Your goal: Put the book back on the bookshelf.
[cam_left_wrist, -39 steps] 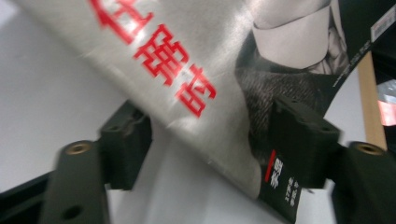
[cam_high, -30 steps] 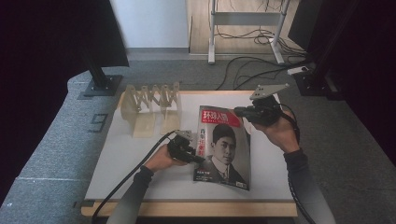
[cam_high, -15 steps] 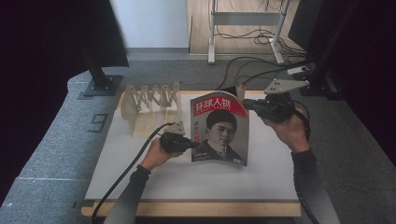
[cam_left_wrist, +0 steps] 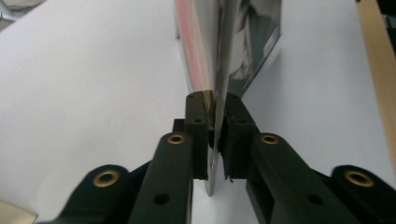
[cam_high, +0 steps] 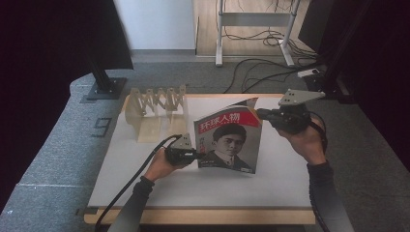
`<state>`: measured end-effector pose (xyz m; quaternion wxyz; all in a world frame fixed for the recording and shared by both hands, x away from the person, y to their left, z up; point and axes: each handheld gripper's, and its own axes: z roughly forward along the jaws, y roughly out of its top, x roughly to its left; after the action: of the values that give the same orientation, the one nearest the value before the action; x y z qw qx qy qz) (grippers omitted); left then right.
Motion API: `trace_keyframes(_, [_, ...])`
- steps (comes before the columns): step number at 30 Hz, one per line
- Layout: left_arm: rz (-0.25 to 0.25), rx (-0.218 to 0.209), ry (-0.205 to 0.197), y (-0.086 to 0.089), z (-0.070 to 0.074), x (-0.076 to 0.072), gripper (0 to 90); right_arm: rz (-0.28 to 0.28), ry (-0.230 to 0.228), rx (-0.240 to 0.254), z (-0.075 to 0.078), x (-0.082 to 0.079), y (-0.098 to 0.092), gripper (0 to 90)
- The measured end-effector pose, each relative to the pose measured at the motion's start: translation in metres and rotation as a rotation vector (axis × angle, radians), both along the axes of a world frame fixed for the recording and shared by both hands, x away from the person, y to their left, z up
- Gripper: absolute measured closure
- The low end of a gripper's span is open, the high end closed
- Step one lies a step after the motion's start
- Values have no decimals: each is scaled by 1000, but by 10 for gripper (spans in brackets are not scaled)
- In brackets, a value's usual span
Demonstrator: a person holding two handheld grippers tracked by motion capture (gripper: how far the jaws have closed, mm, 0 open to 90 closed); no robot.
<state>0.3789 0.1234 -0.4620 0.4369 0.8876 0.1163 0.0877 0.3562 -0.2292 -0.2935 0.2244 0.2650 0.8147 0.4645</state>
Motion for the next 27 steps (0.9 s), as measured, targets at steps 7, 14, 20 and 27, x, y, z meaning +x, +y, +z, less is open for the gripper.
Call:
trace_keyframes(7, [-6, 4, -8, -5, 24, 1, 764, 8, -3, -7, -1, -4, -3, 861])
trace_keyframes(14, [1, -44, -18, -8, 51, 5, 713, 21, -7, -11, -1, -7, -4, 859])
trace_keyframes(20, [-4, -58, -42, -10, 78, 7, 674, 23, -6, -12, -1, -8, -4, 858])
trace_keyframes(27, [-2, -93, -59, -14, 99, 9, 641, 31, -7, -11, -1, -9, -4, 857])
